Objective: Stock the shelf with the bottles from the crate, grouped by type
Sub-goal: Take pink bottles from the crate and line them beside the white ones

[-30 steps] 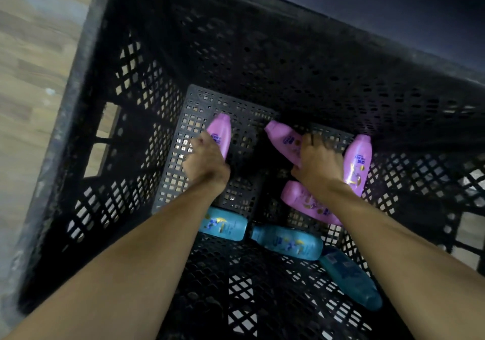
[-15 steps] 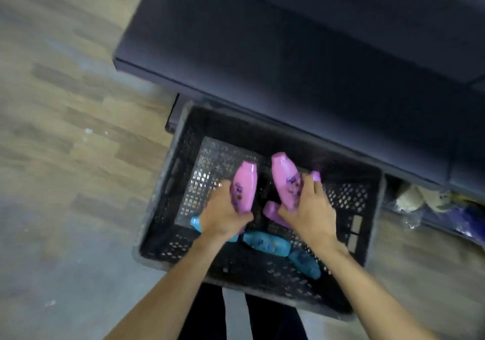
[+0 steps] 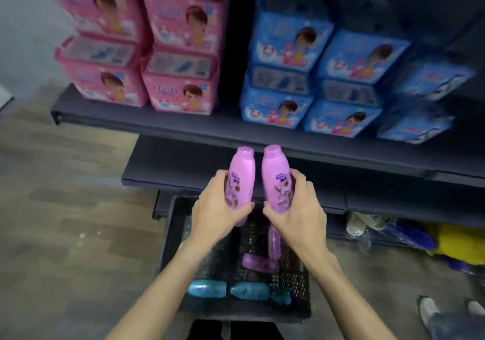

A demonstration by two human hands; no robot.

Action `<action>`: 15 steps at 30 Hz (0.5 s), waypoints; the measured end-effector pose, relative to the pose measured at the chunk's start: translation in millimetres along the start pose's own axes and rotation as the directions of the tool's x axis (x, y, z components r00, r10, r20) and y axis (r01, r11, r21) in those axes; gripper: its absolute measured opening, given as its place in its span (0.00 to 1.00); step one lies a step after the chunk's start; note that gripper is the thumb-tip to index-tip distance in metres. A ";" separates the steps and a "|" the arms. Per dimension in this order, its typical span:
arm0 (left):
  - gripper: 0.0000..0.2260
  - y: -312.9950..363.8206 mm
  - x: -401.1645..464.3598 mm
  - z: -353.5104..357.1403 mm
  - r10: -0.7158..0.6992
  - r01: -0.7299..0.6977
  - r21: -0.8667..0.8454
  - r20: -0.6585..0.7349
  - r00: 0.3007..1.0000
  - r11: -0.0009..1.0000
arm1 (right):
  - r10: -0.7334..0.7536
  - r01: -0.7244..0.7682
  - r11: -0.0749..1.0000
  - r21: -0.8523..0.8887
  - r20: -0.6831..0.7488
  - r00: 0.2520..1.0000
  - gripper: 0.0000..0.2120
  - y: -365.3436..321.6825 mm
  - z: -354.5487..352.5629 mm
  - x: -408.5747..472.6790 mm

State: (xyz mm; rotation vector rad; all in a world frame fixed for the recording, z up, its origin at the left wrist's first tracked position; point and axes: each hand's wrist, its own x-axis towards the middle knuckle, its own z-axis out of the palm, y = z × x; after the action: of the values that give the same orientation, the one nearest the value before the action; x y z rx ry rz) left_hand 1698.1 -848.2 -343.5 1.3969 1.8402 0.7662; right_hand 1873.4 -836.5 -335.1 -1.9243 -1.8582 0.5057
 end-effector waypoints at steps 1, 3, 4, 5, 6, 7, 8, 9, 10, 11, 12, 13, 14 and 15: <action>0.27 13.8 0.5 -7.3 0.037 -0.037 -0.013 -0.027 0.999 0.999 | -0.006 0.007 1.000 0.029 -0.040 0.999 0.37 -6.5 -14.1 2.5; 0.29 42.7 -0.4 -20.7 0.101 -0.104 -0.042 -0.071 0.992 0.994 | -0.022 0.032 0.996 0.079 -0.123 0.992 0.37 -19.2 -43.6 6.4; 0.30 58.3 -1.1 -27.6 0.138 -0.144 -0.057 -0.095 0.986 0.988 | -0.035 0.052 0.994 0.100 -0.171 0.985 0.38 -26.0 -59.3 8.5; 0.30 74.7 -2.0 -34.4 0.178 -0.188 -0.071 -0.121 0.976 0.980 | -0.048 0.077 0.990 0.121 -0.221 0.974 0.38 -32.6 -75.7 9.9; 0.31 92.5 -3.5 -41.3 0.224 -0.238 -0.081 -0.150 0.963 0.968 | -0.062 0.104 0.984 0.145 -0.272 0.960 0.38 -39.2 -93.1 11.8; 0.31 111.0 -5.1 -48.3 0.279 -0.297 -0.082 -0.179 0.943 0.951 | -0.073 0.134 0.976 0.171 -0.325 0.943 0.37 -45.6 -110.7 13.8; 0.31 129.9 -7.5 -55.5 0.338 -0.359 -0.069 -0.210 0.917 0.931 | -0.083 0.166 0.966 0.196 -0.374 0.924 0.37 -51.5 -128.5 15.8; 0.32 149.8 -10.4 -62.7 0.396 -0.419 -0.048 -0.242 0.886 0.907 | -0.095 0.201 0.955 0.218 -0.418 0.903 0.37 -57.3 -147.1 18.2; 0.33 169.4 -13.9 -69.8 0.446 -0.470 -0.030 -0.271 0.853 0.882 | -0.107 0.234 0.943 0.235 -0.453 0.885 0.36 -62.8 -165.7 20.6; 0.33 188.8 -17.1 -76.8 0.488 -0.516 -0.017 -0.296 0.821 0.857 | -0.121 0.266 0.933 0.243 -0.483 0.867 0.36 -68.0 -184.9 23.4; 0.33 207.9 -20.3 -83.7 0.524 -0.554 -0.002 -0.321 0.789 0.833 | -0.141 0.297 0.924 0.241 -0.509 0.849 0.36 -73.3 -204.0 26.5; 0.34 226.4 -22.9 -90.3 0.555 -0.586 0.018 -0.349 0.756 0.810 | -0.161 0.327 0.916 0.231 -0.536 0.829 0.36 -78.6 -222.7 30.1; 0.35 244.5 -25.1 -96.9 0.584 -0.616 0.042 -0.376 0.720 0.787 | -0.179 0.355 0.909 0.220 -0.564 0.806 0.36 -83.7 -240.9 33.9; 0.35 261.4 -26.6 -102.8 0.609 -0.642 0.065 -0.401 0.684 0.764 | -0.191 0.379 0.901 0.212 -0.591 0.783 0.35 -88.5 -258.2 37.8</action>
State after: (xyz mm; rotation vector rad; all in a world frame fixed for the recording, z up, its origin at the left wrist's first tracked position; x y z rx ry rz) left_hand 1765.9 -814.3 -71.7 1.9618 1.5582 1.5632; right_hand 1936.7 -808.4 -68.4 -1.3383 -1.5219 0.1053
